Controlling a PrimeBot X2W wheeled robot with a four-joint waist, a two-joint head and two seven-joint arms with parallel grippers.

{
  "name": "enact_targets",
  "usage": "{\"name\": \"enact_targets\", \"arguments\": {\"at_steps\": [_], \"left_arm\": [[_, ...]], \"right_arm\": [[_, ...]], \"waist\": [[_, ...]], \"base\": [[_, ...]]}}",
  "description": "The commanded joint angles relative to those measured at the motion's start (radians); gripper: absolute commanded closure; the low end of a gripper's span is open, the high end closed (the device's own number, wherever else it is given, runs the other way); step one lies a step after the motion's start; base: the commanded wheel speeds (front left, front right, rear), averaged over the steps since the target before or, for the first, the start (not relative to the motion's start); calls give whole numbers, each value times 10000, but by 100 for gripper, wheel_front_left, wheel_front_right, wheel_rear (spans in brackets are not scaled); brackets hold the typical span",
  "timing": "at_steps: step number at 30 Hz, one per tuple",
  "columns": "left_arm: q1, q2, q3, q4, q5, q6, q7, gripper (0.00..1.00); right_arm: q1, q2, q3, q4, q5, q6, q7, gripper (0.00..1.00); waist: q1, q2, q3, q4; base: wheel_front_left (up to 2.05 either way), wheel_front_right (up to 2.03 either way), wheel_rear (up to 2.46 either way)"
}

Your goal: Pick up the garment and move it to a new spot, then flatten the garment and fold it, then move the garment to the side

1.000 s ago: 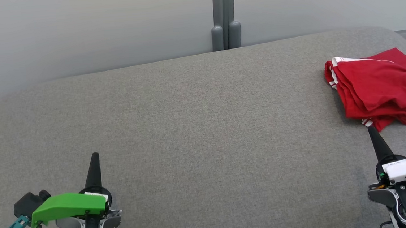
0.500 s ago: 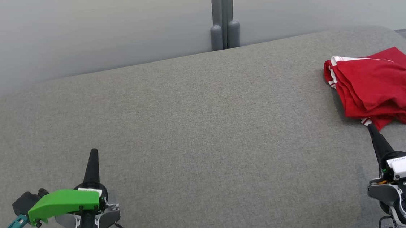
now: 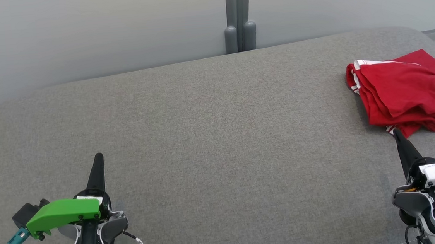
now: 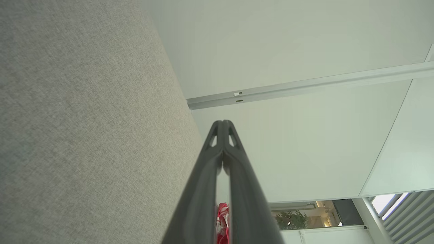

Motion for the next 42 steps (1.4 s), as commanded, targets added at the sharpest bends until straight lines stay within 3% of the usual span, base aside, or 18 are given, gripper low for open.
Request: {"name": "enact_targets", "arguments": {"at_steps": [1, 22, 42], "left_arm": [[-204, -48, 58, 38, -189, -85, 51, 100], [-522, -194, 314, 325, -1396, -302, 327, 100], [-498, -188, 299, 313, -1357, -293, 322, 100]], "right_arm": [[-169, -9, -61, 26, 178, 5, 76, 100], [-461, 198, -413, 319, 1352, 4, 559, 100], [-450, 221, -451, 314, 1243, 4, 585, 100]], "waist": [[0, 0, 2, -2], [0, 0, 35, -45], [0, 0, 35, -45]], "base": [[0, 0, 0], [0, 0, 0], [0, 0, 0]]}}
